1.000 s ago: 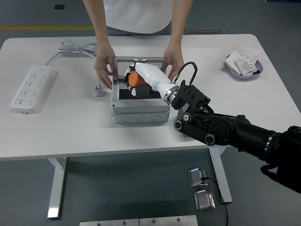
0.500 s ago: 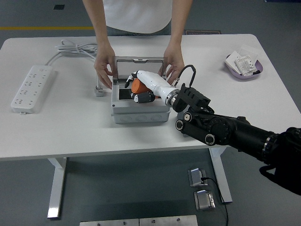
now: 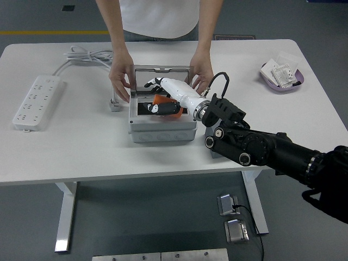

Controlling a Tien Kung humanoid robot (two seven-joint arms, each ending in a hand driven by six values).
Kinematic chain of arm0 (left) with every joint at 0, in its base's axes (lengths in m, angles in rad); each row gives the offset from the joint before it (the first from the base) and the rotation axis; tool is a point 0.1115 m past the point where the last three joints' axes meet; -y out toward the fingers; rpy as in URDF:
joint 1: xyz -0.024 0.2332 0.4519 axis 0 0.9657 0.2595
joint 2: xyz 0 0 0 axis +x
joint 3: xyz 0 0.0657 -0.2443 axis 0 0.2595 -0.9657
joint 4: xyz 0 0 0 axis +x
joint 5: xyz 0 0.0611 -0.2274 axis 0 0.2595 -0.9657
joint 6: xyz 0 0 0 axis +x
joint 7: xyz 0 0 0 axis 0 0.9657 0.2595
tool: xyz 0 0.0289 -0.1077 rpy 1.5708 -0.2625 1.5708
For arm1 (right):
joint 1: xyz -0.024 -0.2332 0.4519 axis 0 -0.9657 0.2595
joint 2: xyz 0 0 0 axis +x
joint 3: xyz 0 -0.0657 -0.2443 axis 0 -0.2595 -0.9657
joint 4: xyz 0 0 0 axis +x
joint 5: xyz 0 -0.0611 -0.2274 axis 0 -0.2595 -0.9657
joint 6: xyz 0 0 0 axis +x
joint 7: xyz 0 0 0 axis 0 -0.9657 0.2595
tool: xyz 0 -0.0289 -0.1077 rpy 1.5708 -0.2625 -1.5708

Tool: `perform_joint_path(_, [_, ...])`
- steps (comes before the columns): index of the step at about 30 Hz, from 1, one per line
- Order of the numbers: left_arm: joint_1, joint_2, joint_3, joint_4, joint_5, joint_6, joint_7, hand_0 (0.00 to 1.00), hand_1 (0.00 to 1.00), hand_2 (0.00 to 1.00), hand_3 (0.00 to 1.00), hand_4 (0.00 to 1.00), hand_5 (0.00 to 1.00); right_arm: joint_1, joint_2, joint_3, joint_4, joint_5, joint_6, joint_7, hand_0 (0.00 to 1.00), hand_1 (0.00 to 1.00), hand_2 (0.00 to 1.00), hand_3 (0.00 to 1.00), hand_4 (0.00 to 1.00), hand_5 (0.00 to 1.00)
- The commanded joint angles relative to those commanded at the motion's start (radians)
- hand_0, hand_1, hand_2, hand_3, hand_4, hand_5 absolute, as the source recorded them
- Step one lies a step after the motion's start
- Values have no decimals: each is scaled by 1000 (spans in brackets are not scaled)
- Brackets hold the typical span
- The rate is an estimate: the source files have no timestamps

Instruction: Fetch the battery,place it into the box,close the lid of the box

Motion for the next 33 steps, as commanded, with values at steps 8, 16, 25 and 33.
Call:
perform_joint_path(8, [-3,-3,-3,0,10,-2,4,633,688,608,598,630,73,-8,-19,22,23,-9,-5,1,658,715,708,820,900,696])
perform_joint_path(16, [7,-9,-11,-1,14,-1,8,632,687,602,594,610,47,-22,-89,106,168,-76,28,-57,668,689,689,807,914,680])
perform_joint_path(25, [6,-9,-31,-2,39,-2,15,632,687,601,594,610,45,46,-123,136,220,-42,65,-82,655,659,673,794,923,688])
perform_joint_path(33, [-5,-2,-43,-3,61,-7,22,632,687,601,592,601,36,148,-88,46,47,93,95,-47,572,630,652,792,918,711])
